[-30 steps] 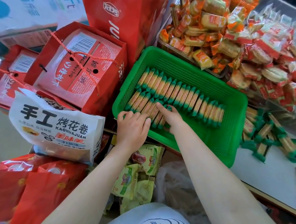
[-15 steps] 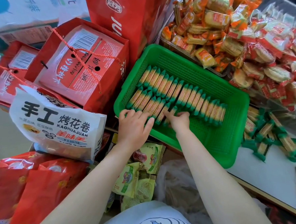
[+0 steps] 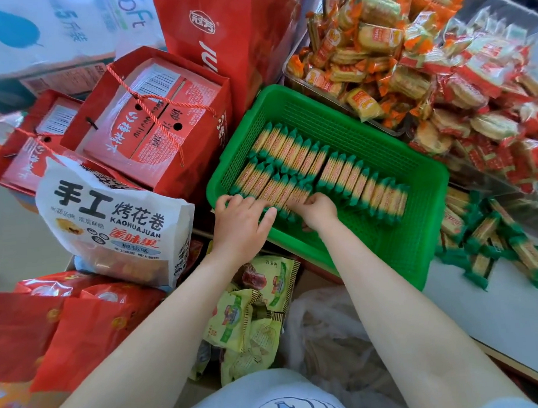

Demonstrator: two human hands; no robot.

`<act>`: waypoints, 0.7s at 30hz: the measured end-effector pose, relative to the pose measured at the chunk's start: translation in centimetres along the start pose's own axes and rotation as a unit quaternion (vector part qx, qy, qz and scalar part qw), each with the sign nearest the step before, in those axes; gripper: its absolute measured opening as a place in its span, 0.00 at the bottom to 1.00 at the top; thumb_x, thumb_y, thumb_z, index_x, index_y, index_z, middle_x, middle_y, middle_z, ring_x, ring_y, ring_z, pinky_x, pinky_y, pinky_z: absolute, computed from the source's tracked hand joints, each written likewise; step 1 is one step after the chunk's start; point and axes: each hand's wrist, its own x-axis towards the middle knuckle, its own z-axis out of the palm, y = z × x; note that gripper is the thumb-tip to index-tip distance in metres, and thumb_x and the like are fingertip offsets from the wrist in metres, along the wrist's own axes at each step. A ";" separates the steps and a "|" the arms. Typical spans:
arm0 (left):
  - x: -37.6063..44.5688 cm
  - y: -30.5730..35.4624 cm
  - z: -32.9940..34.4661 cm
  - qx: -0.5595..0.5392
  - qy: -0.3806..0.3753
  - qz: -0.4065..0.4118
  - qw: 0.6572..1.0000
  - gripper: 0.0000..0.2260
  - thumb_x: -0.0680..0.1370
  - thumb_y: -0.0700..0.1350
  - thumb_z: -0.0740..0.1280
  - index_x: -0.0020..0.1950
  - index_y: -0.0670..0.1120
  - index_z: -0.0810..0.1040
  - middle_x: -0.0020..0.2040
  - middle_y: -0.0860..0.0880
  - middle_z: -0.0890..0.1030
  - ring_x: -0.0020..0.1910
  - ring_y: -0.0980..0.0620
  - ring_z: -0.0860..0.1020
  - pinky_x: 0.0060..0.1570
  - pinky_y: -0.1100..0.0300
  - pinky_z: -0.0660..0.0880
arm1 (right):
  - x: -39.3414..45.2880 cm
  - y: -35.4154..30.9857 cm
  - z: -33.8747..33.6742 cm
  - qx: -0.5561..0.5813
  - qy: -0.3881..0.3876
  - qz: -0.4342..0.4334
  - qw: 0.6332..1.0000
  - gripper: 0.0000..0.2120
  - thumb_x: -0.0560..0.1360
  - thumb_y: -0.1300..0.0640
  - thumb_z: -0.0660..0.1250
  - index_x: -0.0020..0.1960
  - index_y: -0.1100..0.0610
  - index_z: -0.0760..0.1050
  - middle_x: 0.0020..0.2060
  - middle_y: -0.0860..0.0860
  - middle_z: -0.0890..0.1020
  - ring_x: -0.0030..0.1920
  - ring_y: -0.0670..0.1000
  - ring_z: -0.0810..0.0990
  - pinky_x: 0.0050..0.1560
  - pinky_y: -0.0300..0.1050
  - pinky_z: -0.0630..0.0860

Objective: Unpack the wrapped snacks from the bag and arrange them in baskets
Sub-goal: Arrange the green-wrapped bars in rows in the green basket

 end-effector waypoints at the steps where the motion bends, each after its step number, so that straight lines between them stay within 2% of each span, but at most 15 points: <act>1: 0.0 0.1 -0.2 0.003 -0.014 -0.003 1.000 0.24 0.84 0.58 0.48 0.65 0.50 0.79 0.59 0.52 0.82 0.58 0.49 0.75 0.66 0.50 0.57 | -0.3 0.4 -0.5 -0.007 -0.005 0.001 1.000 0.19 0.75 0.41 0.72 0.45 0.55 0.69 0.45 0.55 0.81 0.45 0.58 0.84 0.51 0.59 0.82; 4: 0.1 0.4 -0.8 0.009 -0.040 -0.032 0.999 0.21 0.84 0.57 0.51 0.67 0.50 0.77 0.62 0.51 0.80 0.63 0.48 0.74 0.69 0.49 0.56 | -1.6 1.6 -2.3 0.062 -0.036 -0.014 0.997 0.18 0.77 0.43 0.70 0.56 0.57 0.73 0.51 0.55 0.81 0.45 0.55 0.84 0.51 0.53 0.83; 7: -0.4 3.2 -0.8 -0.010 -0.065 -0.055 0.996 0.19 0.84 0.57 0.54 0.64 0.50 0.78 0.58 0.50 0.82 0.62 0.46 0.75 0.70 0.48 0.56 | -3.7 3.4 -5.2 0.122 -0.063 -0.066 0.988 0.16 0.79 0.48 0.69 0.62 0.56 0.76 0.55 0.53 0.82 0.44 0.50 0.84 0.48 0.47 0.83; 9: -1.2 6.7 0.1 -0.019 -0.090 -0.032 0.995 0.18 0.84 0.57 0.54 0.63 0.51 0.79 0.56 0.51 0.82 0.59 0.47 0.76 0.67 0.48 0.58 | -5.1 5.6 -7.7 0.170 -0.040 -0.095 0.980 0.13 0.80 0.51 0.69 0.60 0.57 0.77 0.52 0.53 0.82 0.43 0.49 0.84 0.47 0.46 0.84; 12: -2.7 13.3 2.8 -0.032 -0.113 0.037 0.992 0.19 0.84 0.58 0.53 0.60 0.51 0.80 0.53 0.51 0.83 0.56 0.46 0.78 0.61 0.49 0.65 | -7.2 10.9 -12.5 0.257 0.038 -0.120 0.958 0.04 0.80 0.55 0.68 0.50 0.56 0.78 0.44 0.55 0.83 0.37 0.50 0.83 0.43 0.45 0.83; 15: -3.5 20.4 5.4 -0.026 -0.126 0.072 0.989 0.23 0.83 0.60 0.55 0.72 0.48 0.71 0.62 0.46 0.81 0.59 0.43 0.79 0.57 0.49 0.70 | -8.1 17.6 -17.3 0.277 0.149 -0.080 0.946 0.05 0.79 0.58 0.68 0.45 0.55 0.77 0.36 0.53 0.82 0.34 0.52 0.82 0.42 0.49 0.82; 17: -3.6 24.5 6.6 -0.010 -0.138 0.062 0.989 0.27 0.83 0.61 0.56 0.77 0.47 0.63 0.63 0.45 0.79 0.58 0.41 0.79 0.52 0.50 0.72 | -7.9 21.8 -19.9 0.269 0.182 -0.026 0.945 0.06 0.79 0.58 0.67 0.43 0.54 0.76 0.36 0.53 0.81 0.35 0.54 0.81 0.46 0.53 0.82; 19: -3.8 26.8 8.0 0.050 -0.134 0.061 0.988 0.29 0.82 0.63 0.54 0.77 0.47 0.63 0.58 0.44 0.81 0.54 0.42 0.81 0.47 0.51 0.73 | -7.0 25.3 -21.3 0.272 0.171 0.021 0.947 0.06 0.79 0.59 0.66 0.43 0.55 0.75 0.39 0.55 0.81 0.35 0.53 0.80 0.48 0.55 0.82; 21: -3.9 27.7 8.8 0.097 -0.122 0.056 0.986 0.28 0.82 0.64 0.53 0.74 0.47 0.67 0.54 0.45 0.83 0.51 0.42 0.81 0.41 0.52 0.72 | -5.8 28.0 -21.5 0.259 0.132 0.055 0.955 0.02 0.80 0.60 0.65 0.48 0.58 0.76 0.43 0.57 0.82 0.35 0.52 0.80 0.48 0.54 0.82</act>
